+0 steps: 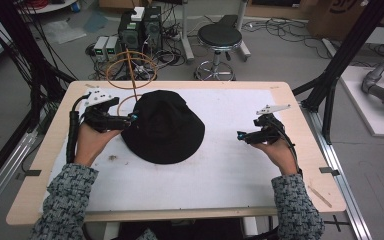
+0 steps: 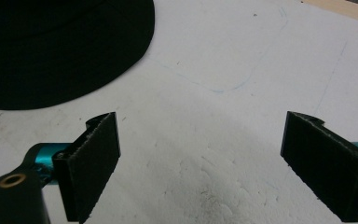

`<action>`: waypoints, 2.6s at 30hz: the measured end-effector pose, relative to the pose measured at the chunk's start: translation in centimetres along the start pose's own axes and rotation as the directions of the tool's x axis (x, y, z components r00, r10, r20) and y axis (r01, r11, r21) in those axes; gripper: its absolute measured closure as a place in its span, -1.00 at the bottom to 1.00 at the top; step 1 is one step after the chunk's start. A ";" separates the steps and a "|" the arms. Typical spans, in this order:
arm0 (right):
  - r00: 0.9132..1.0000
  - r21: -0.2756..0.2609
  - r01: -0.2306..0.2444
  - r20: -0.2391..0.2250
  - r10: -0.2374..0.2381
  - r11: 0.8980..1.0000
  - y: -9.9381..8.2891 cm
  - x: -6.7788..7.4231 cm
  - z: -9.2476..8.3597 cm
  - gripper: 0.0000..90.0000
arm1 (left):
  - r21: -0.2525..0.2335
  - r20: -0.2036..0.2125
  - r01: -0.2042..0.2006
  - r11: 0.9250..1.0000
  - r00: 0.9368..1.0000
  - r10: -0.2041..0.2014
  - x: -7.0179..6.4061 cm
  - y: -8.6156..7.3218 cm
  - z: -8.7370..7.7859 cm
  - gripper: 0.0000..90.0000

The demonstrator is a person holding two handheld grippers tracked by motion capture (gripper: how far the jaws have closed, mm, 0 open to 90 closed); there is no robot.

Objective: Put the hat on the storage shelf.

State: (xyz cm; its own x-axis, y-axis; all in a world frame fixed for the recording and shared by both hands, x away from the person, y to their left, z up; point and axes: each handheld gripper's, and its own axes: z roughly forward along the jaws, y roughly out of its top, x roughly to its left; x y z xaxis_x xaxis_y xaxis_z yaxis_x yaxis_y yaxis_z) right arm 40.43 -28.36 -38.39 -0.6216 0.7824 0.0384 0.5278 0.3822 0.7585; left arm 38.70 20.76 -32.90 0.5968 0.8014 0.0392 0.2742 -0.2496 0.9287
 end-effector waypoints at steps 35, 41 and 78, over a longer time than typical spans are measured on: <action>1.000 -0.023 -0.025 -0.011 0.025 0.999 -0.4 -0.4 -1.1 -0.74 | 0.069 0.186 -0.091 0.993 0.980 0.076 -2.7 3.0 8.7 -0.46; 0.999 -0.026 -0.031 -0.012 0.031 0.999 -0.4 -0.4 -1.1 -0.74 | 0.065 0.191 -0.104 0.992 0.977 0.090 -2.5 2.9 8.7 -0.20; 0.999 -0.036 -0.038 -0.008 0.038 0.999 -0.4 -0.7 -1.3 -0.74 | -0.026 0.288 -0.157 0.987 0.944 0.158 -3.3 5.9 7.0 0.94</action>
State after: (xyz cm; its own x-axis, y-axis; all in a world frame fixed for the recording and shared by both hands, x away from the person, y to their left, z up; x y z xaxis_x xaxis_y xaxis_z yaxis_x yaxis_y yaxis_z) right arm 39.87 -29.67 -37.93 -0.6060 0.7921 0.0725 0.5298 0.3340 0.7796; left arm 43.59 12.83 -30.16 0.8243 0.5608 0.0771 0.1577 -0.3583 0.9202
